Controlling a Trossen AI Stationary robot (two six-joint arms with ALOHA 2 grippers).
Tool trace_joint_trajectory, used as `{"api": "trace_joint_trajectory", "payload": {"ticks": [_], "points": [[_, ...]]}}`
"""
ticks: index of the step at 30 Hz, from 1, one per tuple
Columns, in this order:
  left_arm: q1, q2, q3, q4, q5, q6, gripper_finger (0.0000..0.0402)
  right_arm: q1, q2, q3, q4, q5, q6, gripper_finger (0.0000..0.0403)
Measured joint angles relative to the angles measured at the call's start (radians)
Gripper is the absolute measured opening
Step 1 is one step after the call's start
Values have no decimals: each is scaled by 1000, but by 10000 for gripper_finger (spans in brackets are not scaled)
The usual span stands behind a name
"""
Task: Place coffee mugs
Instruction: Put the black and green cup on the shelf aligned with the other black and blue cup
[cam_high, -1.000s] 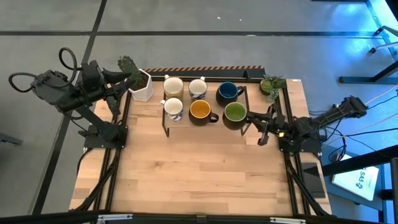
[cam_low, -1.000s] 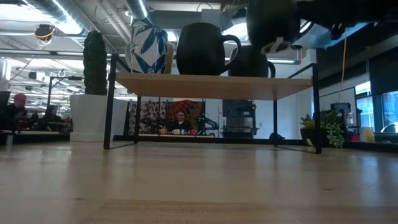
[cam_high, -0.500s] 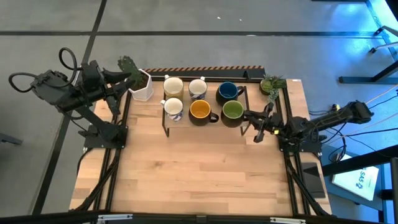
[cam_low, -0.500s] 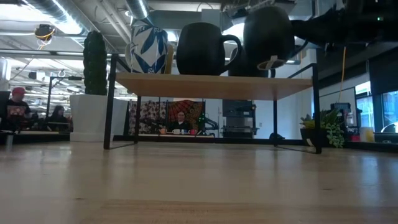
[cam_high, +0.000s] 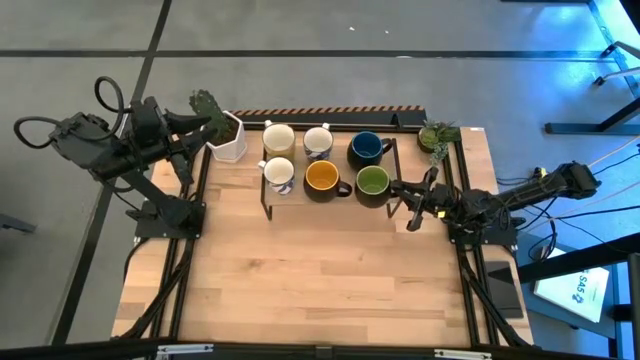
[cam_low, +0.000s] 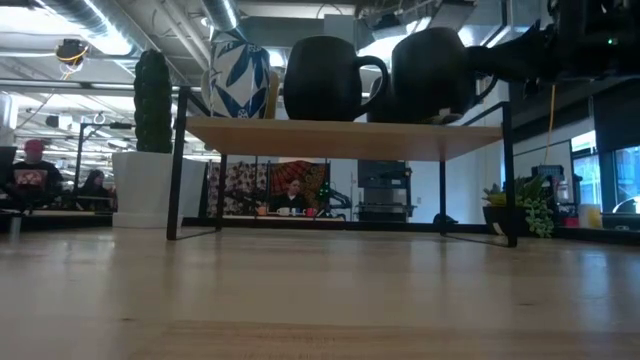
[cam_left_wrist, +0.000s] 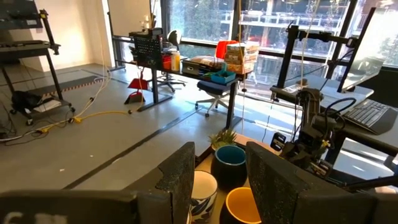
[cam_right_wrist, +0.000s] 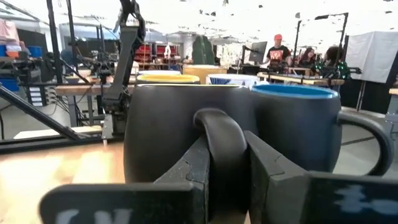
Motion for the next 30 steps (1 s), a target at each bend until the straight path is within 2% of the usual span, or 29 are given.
{"api": "trace_joint_trajectory", "payload": {"ticks": [8,25,30], "points": [[0,0,0,0,0,0,137,-62,15,0,-14,-68,58,42],[0,0,0,0,1,9,137,-61,53,5,-99,-43,178,42],[0,0,0,0,1,23,137,-60,54,3,-111,-39,210,68]]}}
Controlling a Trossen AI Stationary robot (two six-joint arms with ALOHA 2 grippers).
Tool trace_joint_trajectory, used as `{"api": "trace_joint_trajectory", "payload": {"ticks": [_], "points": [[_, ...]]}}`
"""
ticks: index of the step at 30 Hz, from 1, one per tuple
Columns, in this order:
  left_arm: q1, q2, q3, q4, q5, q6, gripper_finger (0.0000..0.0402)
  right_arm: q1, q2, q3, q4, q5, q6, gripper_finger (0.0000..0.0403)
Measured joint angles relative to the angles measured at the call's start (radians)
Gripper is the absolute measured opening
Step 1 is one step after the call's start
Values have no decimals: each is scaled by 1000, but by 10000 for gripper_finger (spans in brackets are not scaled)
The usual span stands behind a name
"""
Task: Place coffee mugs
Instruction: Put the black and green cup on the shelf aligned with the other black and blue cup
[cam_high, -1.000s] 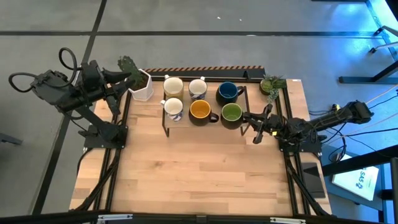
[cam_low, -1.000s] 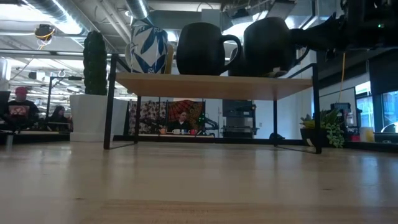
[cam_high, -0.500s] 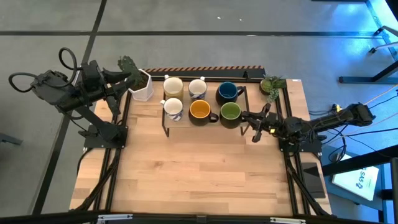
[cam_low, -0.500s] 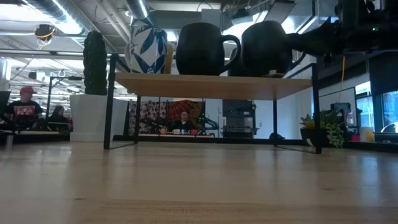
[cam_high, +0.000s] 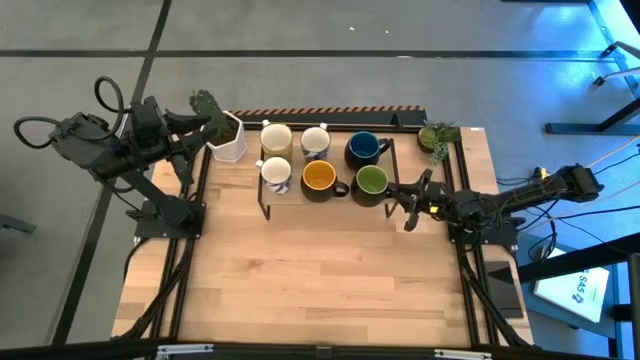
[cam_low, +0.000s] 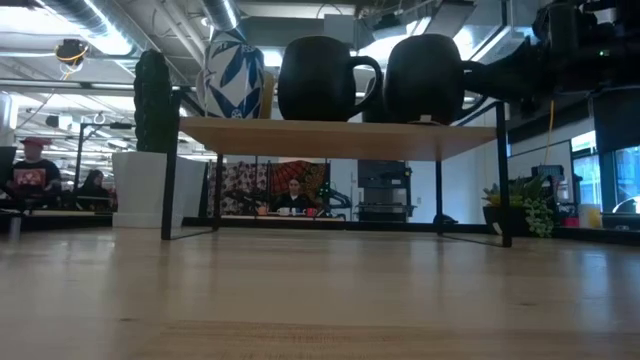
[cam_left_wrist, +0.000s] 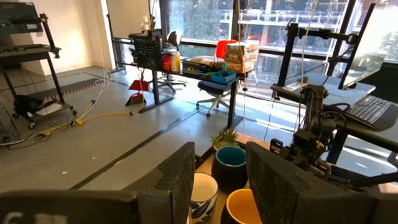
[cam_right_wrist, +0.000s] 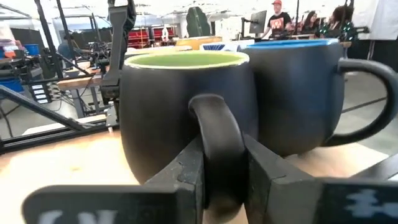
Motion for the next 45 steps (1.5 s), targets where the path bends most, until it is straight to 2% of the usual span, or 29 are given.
{"api": "trace_joint_trajectory", "payload": {"ticks": [17,29,41,45], "points": [[0,0,0,0,0,4,137,-1,0,18,-20,51,-21,82],[0,-2,0,0,1,4,137,-1,0,79,-134,121,-32,157],[0,-2,0,-11,0,6,137,-4,0,80,-132,196,-33,161],[0,-2,0,-12,0,6,137,-31,0,80,-131,163,-29,161]]}}
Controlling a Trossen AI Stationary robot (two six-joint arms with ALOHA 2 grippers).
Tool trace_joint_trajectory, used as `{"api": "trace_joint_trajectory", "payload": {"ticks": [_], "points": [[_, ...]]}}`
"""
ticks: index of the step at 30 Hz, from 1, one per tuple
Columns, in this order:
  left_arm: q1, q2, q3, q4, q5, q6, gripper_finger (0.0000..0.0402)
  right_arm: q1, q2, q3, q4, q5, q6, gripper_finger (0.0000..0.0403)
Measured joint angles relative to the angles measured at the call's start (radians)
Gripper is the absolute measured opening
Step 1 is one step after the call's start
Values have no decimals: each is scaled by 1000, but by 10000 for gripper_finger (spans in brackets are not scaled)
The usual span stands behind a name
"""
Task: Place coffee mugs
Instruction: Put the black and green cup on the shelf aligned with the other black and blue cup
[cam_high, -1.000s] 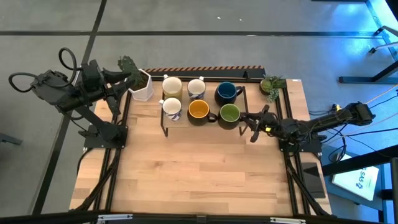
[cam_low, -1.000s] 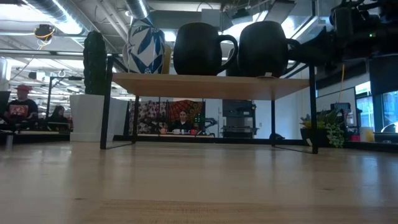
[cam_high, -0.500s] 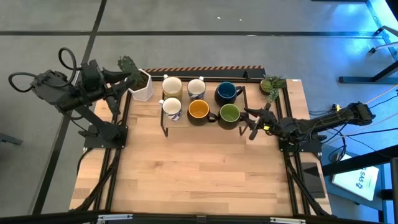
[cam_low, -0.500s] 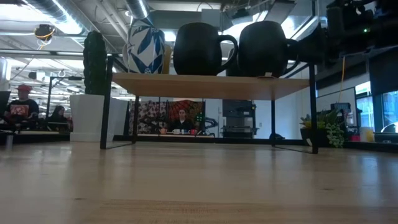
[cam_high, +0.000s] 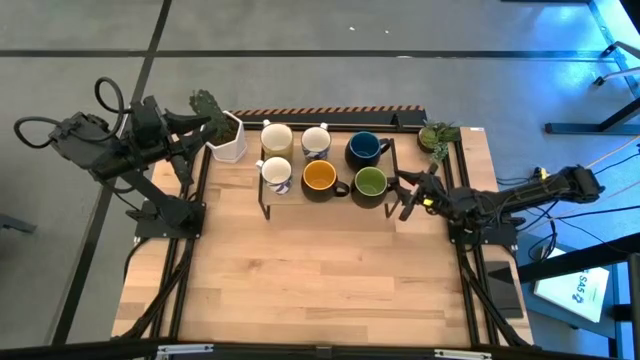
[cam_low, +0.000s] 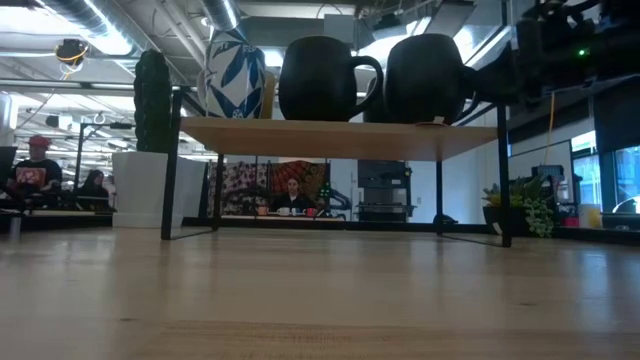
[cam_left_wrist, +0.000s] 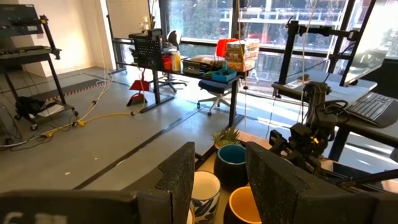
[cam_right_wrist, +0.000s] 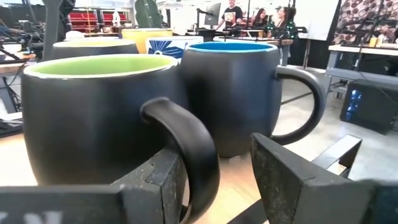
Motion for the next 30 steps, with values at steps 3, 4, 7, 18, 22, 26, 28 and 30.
{"api": "trace_joint_trajectory", "payload": {"ticks": [3,4,7,18,22,26,28,30], "points": [[0,0,0,-2,0,0,137,-28,0,0,-10,-48,1,161],[0,0,0,-2,0,0,137,-35,0,0,-16,-68,1,161],[0,0,0,-2,0,0,137,-51,0,0,-18,-118,-2,170],[0,0,0,-2,0,-1,137,-48,-60,-1,-16,-118,1,222],[0,0,0,-2,0,-1,137,-48,-84,-1,-38,-144,3,212],[0,0,0,-2,0,-1,137,-48,-85,-1,-64,-160,23,204],[0,0,0,-2,0,-1,137,-48,-82,-1,-90,-158,23,203],[0,0,0,-2,0,-1,137,-48,-72,-1,-127,-157,43,203]]}}
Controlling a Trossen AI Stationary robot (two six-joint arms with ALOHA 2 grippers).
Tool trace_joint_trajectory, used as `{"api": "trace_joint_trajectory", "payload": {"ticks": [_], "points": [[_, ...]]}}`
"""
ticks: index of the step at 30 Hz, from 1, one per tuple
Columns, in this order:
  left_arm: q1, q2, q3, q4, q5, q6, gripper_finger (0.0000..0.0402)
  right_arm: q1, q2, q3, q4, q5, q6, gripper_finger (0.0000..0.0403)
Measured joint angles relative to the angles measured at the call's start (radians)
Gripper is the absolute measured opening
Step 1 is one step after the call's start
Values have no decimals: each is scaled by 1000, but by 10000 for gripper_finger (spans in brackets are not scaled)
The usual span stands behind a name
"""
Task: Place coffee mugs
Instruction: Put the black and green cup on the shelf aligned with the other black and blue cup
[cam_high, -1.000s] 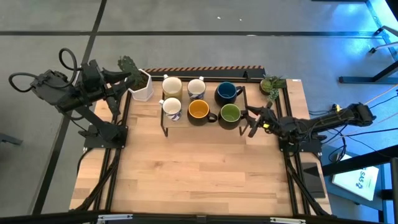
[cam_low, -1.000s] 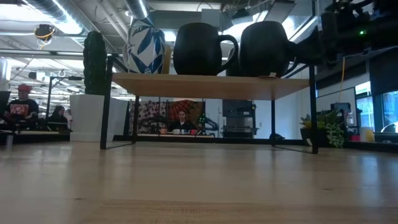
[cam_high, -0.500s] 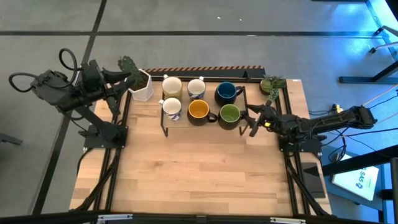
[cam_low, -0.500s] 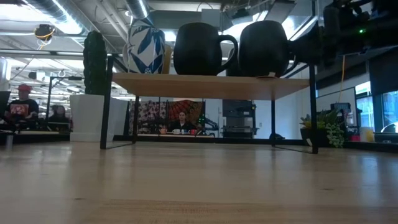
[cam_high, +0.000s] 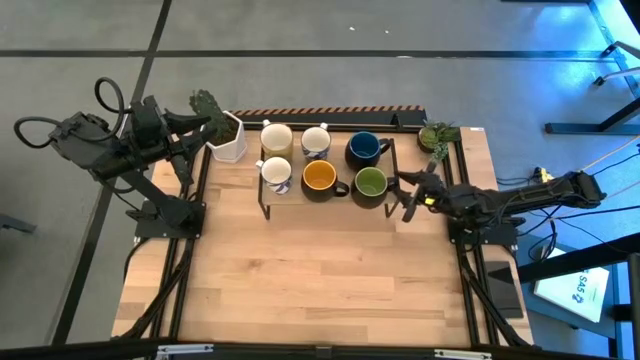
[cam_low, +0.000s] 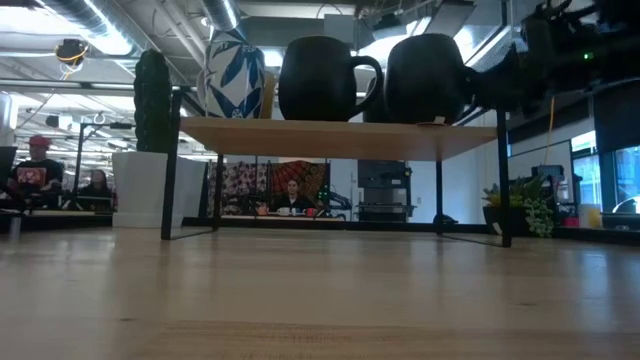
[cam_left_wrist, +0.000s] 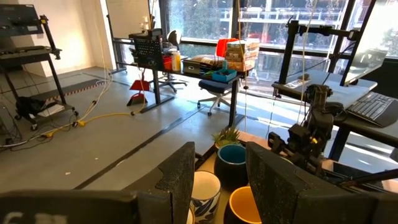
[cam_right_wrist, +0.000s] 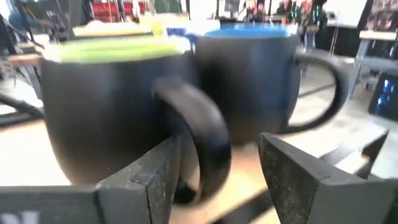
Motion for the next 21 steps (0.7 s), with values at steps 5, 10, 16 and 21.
{"api": "trace_joint_trajectory", "payload": {"ticks": [5,10,16,21], "points": [[0,0,0,0,0,0,137,0,4,0,-32,-51,28,220],[0,0,0,0,0,0,137,0,-4,0,-16,-42,9,244],[0,0,0,0,0,-1,137,0,-12,0,-12,-47,9,248],[0,0,0,0,0,-1,137,0,-16,0,-13,-98,30,248]]}}
